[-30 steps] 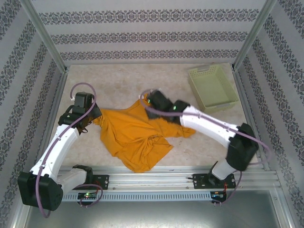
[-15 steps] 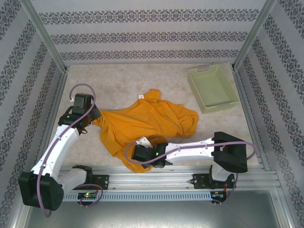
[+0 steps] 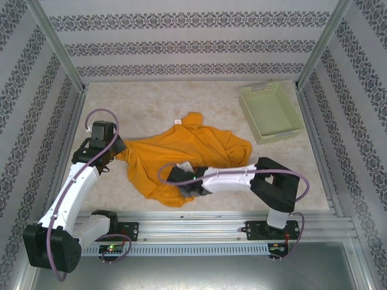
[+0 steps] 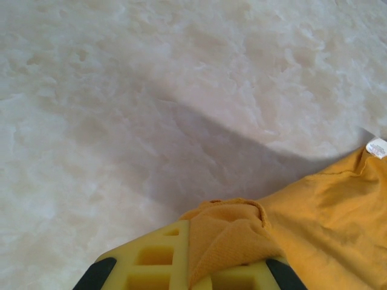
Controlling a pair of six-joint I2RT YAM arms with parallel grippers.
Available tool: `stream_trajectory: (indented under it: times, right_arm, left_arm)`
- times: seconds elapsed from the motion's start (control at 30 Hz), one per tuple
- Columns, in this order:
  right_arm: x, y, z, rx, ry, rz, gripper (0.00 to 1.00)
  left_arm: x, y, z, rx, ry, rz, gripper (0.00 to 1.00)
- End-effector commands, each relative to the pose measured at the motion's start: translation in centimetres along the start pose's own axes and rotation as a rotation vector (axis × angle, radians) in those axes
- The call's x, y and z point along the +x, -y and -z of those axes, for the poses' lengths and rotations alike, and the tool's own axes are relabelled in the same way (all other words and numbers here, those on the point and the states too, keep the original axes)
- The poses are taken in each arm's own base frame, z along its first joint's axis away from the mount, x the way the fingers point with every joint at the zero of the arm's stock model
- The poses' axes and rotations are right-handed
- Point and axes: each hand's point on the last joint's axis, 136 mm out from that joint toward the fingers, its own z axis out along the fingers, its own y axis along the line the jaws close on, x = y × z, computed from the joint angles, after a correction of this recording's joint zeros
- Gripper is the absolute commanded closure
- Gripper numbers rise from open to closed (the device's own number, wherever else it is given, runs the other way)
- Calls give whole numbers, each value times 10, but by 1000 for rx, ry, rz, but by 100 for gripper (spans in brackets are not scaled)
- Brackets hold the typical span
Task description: Fold the inside-out t-shirt
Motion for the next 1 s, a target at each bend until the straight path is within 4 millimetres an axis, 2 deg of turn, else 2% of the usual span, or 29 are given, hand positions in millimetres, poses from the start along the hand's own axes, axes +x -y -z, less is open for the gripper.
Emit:
stream_trajectory:
  times: [0.0,0.07,0.13,0.3,0.37,0.5,0.77,0.87,0.97]
  right_arm:
    - [-31,42,-13,108,22,-1,59]
    - [-46,46,-2,90,56,-6,58]
    - [-52,45,14,63,91,10,55]
    - [-28,33,38,-42,114,14,47]
    - [-15,35,34,-45,89,-12,46]
    - [3,51,14,32,37,-60,46]
    - [15,65,-4,112,-32,-113,46]
    - [20,62,-10,100,-54,-117,56]
    - [21,68,-7,121,-45,-125,80]
  left_arm:
    - [-3,-9,1,-29,21,36,100]
    - [-3,-10,2,-31,19,33,100]
    - [-2,-11,1,-33,16,32,100]
    - [4,-9,-5,-16,-3,33,100]
    - [6,-7,-8,-10,-14,30,100]
    - [7,-7,-10,-10,-21,28,100]
    - [10,-7,-10,-5,-28,27,100]
    - [11,-6,-9,4,-27,22,100]
    - [8,-3,-6,23,-23,18,100]
